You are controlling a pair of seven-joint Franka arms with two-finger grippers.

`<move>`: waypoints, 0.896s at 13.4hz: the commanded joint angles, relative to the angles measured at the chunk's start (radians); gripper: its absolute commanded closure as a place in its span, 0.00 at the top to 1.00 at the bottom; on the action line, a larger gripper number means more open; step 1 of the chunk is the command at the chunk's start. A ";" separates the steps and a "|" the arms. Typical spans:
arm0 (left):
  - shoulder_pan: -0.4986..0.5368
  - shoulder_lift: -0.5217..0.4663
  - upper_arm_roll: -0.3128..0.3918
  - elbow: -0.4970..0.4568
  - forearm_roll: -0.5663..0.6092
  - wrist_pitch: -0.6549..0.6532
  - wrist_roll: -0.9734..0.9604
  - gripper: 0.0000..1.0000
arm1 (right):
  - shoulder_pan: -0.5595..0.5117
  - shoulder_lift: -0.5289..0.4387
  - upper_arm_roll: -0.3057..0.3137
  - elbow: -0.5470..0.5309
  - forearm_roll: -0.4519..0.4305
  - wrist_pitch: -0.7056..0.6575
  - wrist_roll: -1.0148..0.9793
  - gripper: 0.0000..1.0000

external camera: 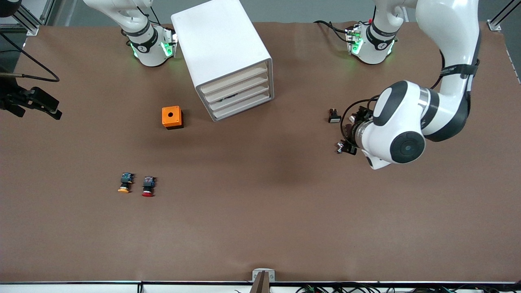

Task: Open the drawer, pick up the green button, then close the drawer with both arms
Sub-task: 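Reach the left gripper toward the handle of the white cabinet drawer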

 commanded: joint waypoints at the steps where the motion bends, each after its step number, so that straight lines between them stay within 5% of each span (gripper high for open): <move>1: -0.027 0.068 0.004 0.044 -0.102 -0.007 -0.107 0.99 | -0.005 -0.004 0.006 0.005 0.014 -0.012 -0.016 1.00; 12: -0.225 0.265 0.005 0.070 -0.482 0.130 -0.657 0.99 | -0.006 -0.004 0.004 -0.006 0.014 -0.011 -0.013 1.00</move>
